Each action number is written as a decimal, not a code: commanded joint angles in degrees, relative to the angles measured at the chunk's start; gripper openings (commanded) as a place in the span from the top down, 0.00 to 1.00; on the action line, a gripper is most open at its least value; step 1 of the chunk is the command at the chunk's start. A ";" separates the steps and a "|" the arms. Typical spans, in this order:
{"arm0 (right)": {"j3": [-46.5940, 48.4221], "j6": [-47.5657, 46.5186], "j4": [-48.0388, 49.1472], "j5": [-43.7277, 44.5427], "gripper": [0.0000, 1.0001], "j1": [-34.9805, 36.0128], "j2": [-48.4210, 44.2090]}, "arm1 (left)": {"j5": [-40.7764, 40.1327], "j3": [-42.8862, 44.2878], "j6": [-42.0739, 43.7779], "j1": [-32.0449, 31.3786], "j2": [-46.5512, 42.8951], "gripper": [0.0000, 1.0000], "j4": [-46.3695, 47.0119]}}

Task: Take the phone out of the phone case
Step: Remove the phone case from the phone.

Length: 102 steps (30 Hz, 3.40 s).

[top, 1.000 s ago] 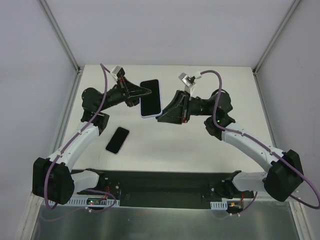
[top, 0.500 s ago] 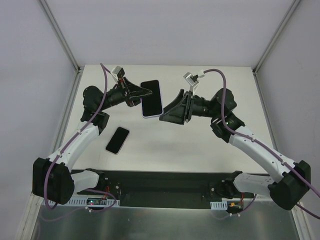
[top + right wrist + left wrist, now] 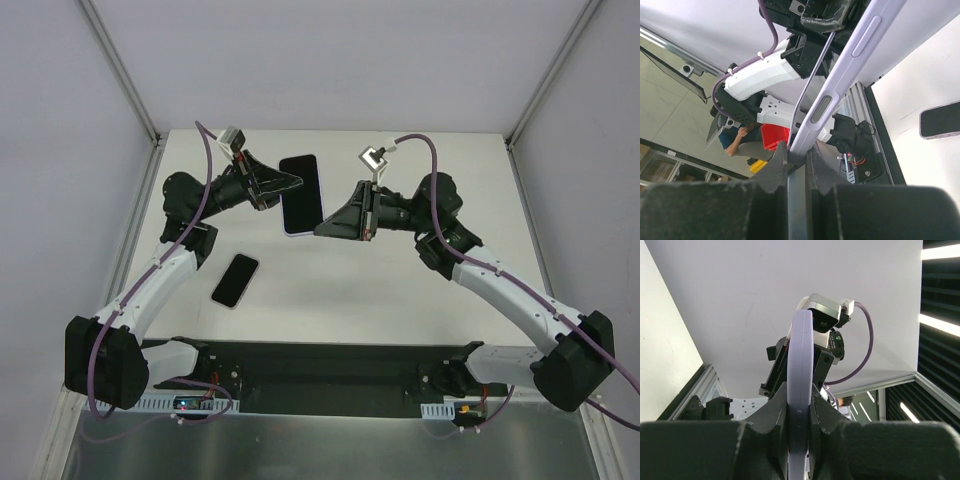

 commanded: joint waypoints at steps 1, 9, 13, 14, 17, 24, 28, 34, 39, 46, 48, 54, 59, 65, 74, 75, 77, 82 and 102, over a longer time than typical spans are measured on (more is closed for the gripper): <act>1.44 -6.08 8.70 -2.42 0.99 0.52 -1.66 | -0.07 1.86 -2.94 -0.51 -1.02 1.00 0.41; 4.78 -35.66 -14.12 3.28 0.99 5.00 -8.42 | -1.13 0.28 -5.57 -0.51 -0.05 1.00 -0.74; 3.38 -40.62 -14.95 5.22 0.99 5.62 -11.15 | -1.57 -0.16 -6.10 -0.51 0.21 1.00 -0.82; 3.11 -41.15 -14.95 5.31 0.99 5.62 -11.42 | -1.48 -0.08 -6.19 -0.51 0.22 1.00 -0.82; 2.58 -42.48 -14.33 4.96 0.99 5.71 -11.60 | -1.39 0.27 -6.45 -0.60 0.48 1.00 -0.83; 1.97 -42.39 -9.59 3.64 0.99 6.06 -10.98 | -1.48 0.19 -6.98 -1.21 0.22 1.00 -1.18; 1.88 -42.56 -7.83 3.29 0.99 6.24 -10.72 | -1.30 0.10 -7.25 -1.65 0.22 1.00 -1.26; 2.49 -41.25 -6.25 3.64 0.99 6.15 -9.49 | -1.48 0.80 -6.81 -2.45 -0.57 1.00 -1.26; 4.59 -37.65 -8.60 4.78 0.99 5.98 -8.52 | -1.57 0.89 -4.36 -2.36 -1.71 1.00 -2.14; 5.85 -32.47 -24.26 13.63 0.46 5.10 -8.86 | -4.03 4.84 6.80 -1.48 -5.23 1.00 -12.94; 4.00 -30.19 -24.17 16.37 0.36 4.66 -11.84 | -4.20 5.37 9.70 -1.39 -6.28 1.00 -15.31; -0.14 -17.82 -19.97 20.96 0.26 1.41 -12.48 | -2.80 5.46 10.86 -0.95 -6.11 1.00 -13.92; -2.25 -10.23 -10.04 18.93 0.27 1.05 -10.28 | -2.27 5.64 11.04 -0.95 -6.11 1.00 -13.13; -3.13 -4.08 -2.48 17.26 0.39 0.61 -7.99 | -2.01 5.46 10.95 -0.95 -6.03 1.00 -13.13; -5.76 1.47 2.54 15.77 0.65 0.35 -7.73 | -2.88 5.29 11.12 -0.51 -5.76 1.00 -13.13; -6.11 2.43 2.81 15.77 0.62 0.44 -7.90 | -3.41 5.20 11.30 -0.34 -5.67 1.00 -13.39; -7.16 3.05 3.25 16.03 0.54 0.35 -8.43 | -3.85 5.37 12.00 -0.16 -5.85 1.00 -14.09; -8.84 4.98 4.21 17.00 0.56 0.35 -8.96 | -4.73 5.55 12.35 -0.07 -5.67 1.00 -14.27; -11.30 11.66 13.36 16.56 0.65 0.79 -6.50 | -8.16 5.02 15.43 0.72 -6.90 1.00 -17.70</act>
